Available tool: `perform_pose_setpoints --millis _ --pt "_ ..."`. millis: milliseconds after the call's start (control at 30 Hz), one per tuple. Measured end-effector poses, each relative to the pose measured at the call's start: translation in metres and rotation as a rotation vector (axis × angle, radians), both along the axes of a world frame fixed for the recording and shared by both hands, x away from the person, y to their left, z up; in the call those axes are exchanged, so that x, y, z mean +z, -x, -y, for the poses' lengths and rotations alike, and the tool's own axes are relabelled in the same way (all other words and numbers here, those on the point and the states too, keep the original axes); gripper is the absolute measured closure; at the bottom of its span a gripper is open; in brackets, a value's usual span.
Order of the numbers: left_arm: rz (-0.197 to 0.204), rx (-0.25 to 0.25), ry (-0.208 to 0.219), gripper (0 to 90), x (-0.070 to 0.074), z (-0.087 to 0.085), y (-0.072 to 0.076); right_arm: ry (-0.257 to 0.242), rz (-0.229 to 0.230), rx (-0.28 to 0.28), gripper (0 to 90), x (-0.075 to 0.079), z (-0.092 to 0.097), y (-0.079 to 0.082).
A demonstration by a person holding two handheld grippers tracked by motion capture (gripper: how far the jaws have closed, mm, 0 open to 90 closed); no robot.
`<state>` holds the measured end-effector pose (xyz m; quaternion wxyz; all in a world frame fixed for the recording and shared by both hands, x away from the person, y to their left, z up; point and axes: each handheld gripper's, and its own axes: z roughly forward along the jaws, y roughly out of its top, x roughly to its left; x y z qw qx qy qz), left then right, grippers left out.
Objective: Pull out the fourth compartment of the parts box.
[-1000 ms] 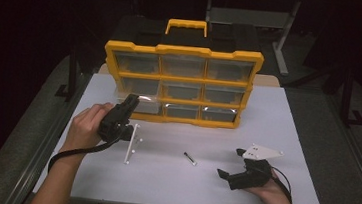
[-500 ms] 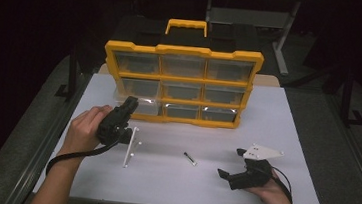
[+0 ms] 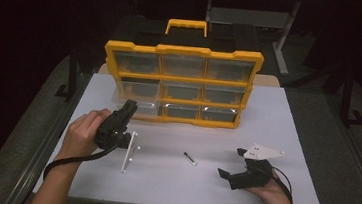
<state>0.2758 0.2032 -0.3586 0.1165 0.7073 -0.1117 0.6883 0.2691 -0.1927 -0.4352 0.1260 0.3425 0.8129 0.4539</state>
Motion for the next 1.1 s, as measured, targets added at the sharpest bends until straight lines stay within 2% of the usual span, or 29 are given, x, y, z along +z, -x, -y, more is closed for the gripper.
perform_pose_setpoints --millis 500,600,667,800,967,1100 --pt "-0.006 -0.015 0.012 76.9 -0.0014 -0.0006 0.0019 -0.006 0.000 -0.002 1.0 0.0005 -0.0002 -0.0007" --pt "0.006 -0.021 0.016 68.2 -0.0033 0.0002 0.0012 -0.006 0.000 -0.002 1.0 0.0006 -0.0005 -0.0012" --pt "0.008 -0.021 0.012 66.1 -0.0036 0.0005 0.0013 -0.003 0.001 -0.001 1.0 0.0003 -0.0005 -0.0014" --pt "-0.004 -0.023 0.016 56.7 -0.0036 0.0006 0.0017 -0.001 0.000 -0.002 1.0 0.0003 -0.0010 -0.0011" --pt "0.001 -0.029 0.028 44.3 -0.0054 0.0014 0.0032 -0.003 0.000 -0.002 1.0 0.0001 -0.0005 -0.0016" --pt "-0.011 -0.028 0.025 39.2 -0.0085 0.0012 0.0061 -0.005 -0.002 -0.001 1.0 -0.0004 -0.0001 -0.0018"
